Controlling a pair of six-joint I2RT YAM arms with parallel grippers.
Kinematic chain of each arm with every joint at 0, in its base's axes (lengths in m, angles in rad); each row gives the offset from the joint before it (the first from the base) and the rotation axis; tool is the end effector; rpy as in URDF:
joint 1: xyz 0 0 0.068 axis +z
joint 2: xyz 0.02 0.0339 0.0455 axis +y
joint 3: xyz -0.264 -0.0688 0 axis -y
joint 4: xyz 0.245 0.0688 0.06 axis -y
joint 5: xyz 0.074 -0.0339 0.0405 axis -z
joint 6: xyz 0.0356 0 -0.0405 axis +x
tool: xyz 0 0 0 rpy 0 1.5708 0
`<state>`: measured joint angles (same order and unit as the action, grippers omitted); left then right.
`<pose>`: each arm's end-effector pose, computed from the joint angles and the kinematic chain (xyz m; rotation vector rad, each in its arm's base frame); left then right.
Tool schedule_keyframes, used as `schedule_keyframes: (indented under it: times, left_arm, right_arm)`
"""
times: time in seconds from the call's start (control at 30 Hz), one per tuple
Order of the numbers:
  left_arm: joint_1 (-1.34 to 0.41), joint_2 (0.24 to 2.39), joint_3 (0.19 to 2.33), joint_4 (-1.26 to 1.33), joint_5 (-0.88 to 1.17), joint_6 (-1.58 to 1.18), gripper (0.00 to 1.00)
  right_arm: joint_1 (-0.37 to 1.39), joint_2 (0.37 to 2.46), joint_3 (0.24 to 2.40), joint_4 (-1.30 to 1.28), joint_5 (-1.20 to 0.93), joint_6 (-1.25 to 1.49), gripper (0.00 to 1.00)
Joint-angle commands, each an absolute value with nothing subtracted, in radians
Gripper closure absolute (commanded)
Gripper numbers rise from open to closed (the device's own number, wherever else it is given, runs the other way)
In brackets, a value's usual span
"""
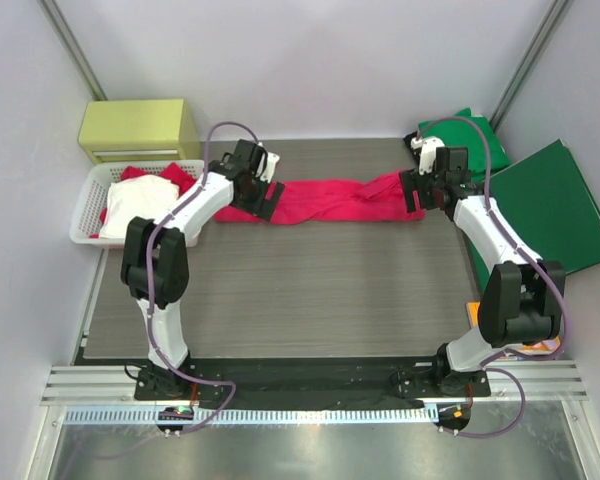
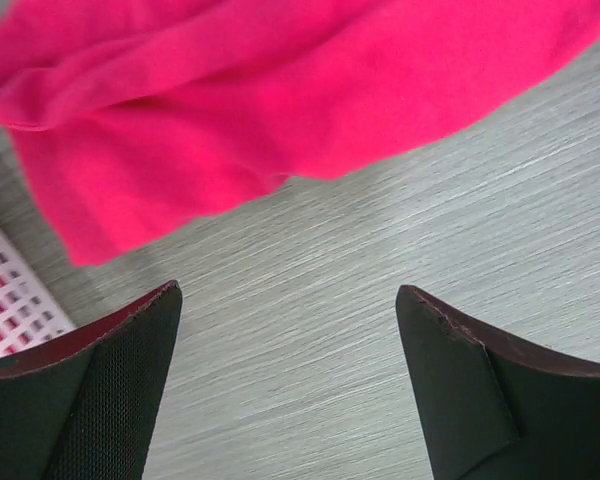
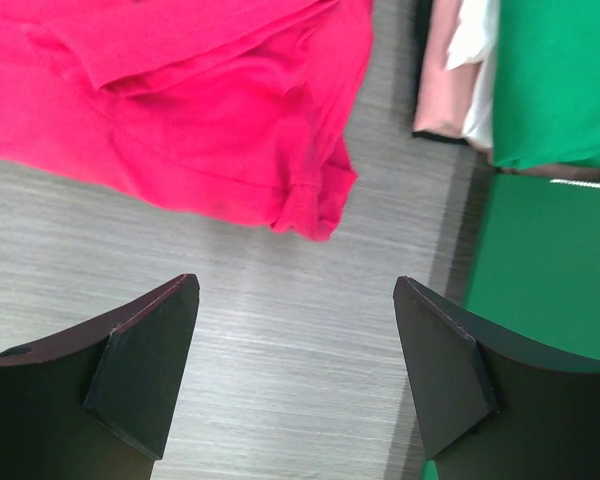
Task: Fold and stack the t-shirts
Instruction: Fold the other side of the tshirt into a rectangle
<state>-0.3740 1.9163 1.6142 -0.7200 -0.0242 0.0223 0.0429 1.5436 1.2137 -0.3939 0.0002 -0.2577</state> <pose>0.3897 -0.1520 0.2528 0.5023 2.5465 -0.0969 0.3459 0.0148 0.2822 -0.3439 2.2712 -0.1112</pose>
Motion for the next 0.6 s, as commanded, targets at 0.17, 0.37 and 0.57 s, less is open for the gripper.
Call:
schedule_keyframes:
  times: [0.17,0.37,0.57]
  left_arm:
    - [-0.364,2.052,1.761,-0.715,-0.086,0.035,0.11]
    - [-0.360,2.164,1.903,-0.744,-0.112,0.052,0.10]
    - [-0.354,2.275,2.034,-0.752,-0.182,0.054,0.10]
  right_arm:
    - [0.043,1.531,1.190,-0.387,-0.049,-0.247,0.14]
    - [0.043,1.545,1.177,-0.383,-0.026,-0.264,0.15]
    - [0.043,1.548,1.151,-0.373,-0.025,-0.271,0.15]
